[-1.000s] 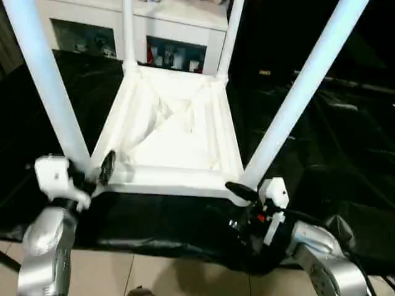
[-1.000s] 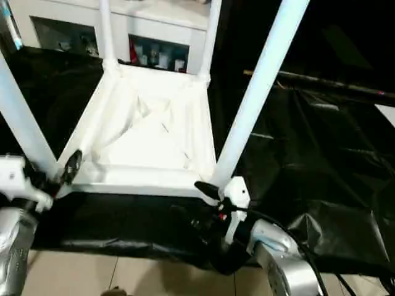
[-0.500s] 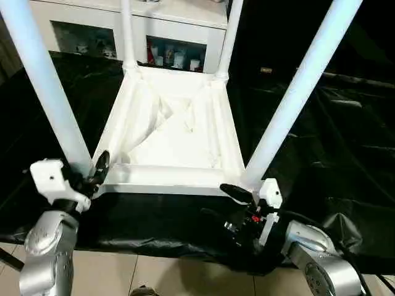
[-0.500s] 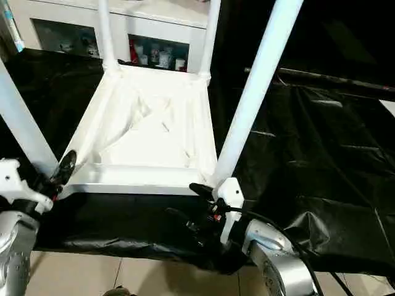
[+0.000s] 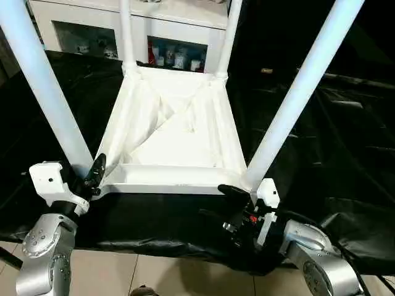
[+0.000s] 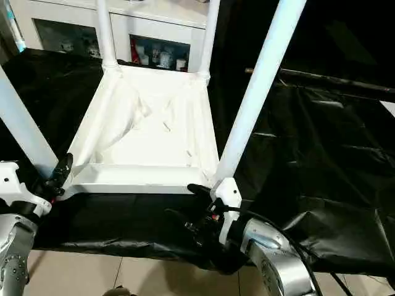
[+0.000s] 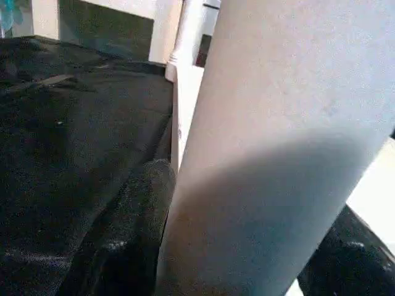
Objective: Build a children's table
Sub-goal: Flip table
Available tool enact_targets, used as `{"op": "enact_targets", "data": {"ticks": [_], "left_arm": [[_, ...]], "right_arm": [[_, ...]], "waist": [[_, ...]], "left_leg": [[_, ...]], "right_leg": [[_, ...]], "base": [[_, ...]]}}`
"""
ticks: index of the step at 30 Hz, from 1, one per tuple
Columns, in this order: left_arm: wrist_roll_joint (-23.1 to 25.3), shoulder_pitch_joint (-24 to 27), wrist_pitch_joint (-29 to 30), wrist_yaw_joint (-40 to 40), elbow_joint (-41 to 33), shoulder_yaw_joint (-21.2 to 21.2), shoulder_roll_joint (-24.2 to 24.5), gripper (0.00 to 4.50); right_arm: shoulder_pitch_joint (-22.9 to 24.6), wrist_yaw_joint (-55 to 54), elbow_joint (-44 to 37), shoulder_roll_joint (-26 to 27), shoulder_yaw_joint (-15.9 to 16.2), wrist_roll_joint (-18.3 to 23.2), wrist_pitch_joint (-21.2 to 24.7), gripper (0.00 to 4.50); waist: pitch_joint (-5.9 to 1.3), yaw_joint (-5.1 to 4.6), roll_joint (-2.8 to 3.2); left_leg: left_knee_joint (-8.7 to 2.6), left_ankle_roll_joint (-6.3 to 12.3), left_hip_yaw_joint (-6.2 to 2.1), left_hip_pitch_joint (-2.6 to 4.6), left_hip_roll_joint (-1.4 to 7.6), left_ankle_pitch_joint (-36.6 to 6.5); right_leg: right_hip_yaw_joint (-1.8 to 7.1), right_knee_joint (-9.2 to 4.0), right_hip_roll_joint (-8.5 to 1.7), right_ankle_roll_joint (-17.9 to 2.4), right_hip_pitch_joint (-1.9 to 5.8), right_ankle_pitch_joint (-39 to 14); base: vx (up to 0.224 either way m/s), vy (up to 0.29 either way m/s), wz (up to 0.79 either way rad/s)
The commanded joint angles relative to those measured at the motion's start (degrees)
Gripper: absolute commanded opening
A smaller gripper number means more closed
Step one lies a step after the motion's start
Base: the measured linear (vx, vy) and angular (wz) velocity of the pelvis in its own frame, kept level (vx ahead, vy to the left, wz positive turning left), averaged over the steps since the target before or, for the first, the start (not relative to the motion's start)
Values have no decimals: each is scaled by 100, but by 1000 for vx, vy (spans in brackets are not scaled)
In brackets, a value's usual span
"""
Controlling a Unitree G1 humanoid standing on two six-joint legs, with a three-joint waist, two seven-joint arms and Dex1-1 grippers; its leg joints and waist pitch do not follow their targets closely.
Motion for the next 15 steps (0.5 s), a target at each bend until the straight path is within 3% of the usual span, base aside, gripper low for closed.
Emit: {"op": "enact_targets", "data": {"ticks": [1,2,3,4,5,6,9,11,13,14,15], "left_arm": [[-445,32,257,17,-137,14,-188,248],[-575,37,338,19,-199,36,-237,247],[-817,44,518,17,-318,66,-313,247],[-887,46,577,15,-354,72,-332,247],[-1067,48,734,27,-455,89,-387,247],[-1225,38,855,75,-527,125,-443,247],[-1750,-4,1208,280,-719,281,-633,247],[-2081,-5,1372,378,-872,352,-765,247],[-2307,-13,1457,500,-1001,420,-903,247],[-2251,17,1484,473,-1075,366,-907,246],[-2161,46,1530,431,-1141,315,-898,246]], "right_arm": [[-78,86,48,-50,0,-24,-58,450],[-100,95,64,-43,3,-20,-56,450],[-138,100,114,-27,6,-16,-52,450],[-148,101,133,-21,7,-15,-51,450],[-176,95,198,-7,11,-22,-57,450],[-201,49,267,14,11,-52,-58,450],[-277,-144,484,78,21,-205,-48,450],[-317,-251,612,120,46,-329,-83,450],[-363,-482,711,209,39,-444,-45,450],[-417,-693,815,336,-45,-446,-33,450],[-469,-864,909,454,-126,-421,-26,450]], "waist": [[-207,5,64],[-211,13,29],[-213,11,36],[-214,2,-17],[-216,10,19],[-218,15,-53],[-225,35,-40],[-222,37,-90],[-219,42,-102],[-214,34,-145],[-212,39,-126]], "left_leg": [[-557,-193,-177,67,391,-1594],[-551,-162,-176,63,394,-1502],[-548,-156,-175,64,393,-1462],[-541,-142,-167,62,396,-1419],[-537,-127,-167,63,391,-1348],[-514,-78,-152,53,381,-1211],[-483,-25,-134,54,376,-930],[-473,-47,-119,39,359,-830],[-469,-67,-120,39,363,-732],[-476,-79,-118,43,357,-777],[-487,-110,-126,51,363,-804]], "right_leg": [[300,-416,-425,-800,58,-727],[298,-403,-427,-820,63,-711],[298,-403,-426,-831,58,-665],[294,-398,-419,-844,58,-621],[292,-382,-418,-881,57,-548],[291,-363,-419,-916,62,-456],[285,-340,-411,-1048,63,-156],[274,-328,-398,-1117,71,-47],[274,-325,-384,-1078,75,55],[274,-341,-374,-1003,83,15],[276,-334,-381,-975,77,-22]], "base": [[0,0,0],[0,0,0],[0,0,0],[0,0,0],[0,0,0],[0,0,0],[0,0,0],[0,0,0],[0,0,0],[0,0,0],[0,0,0]]}}
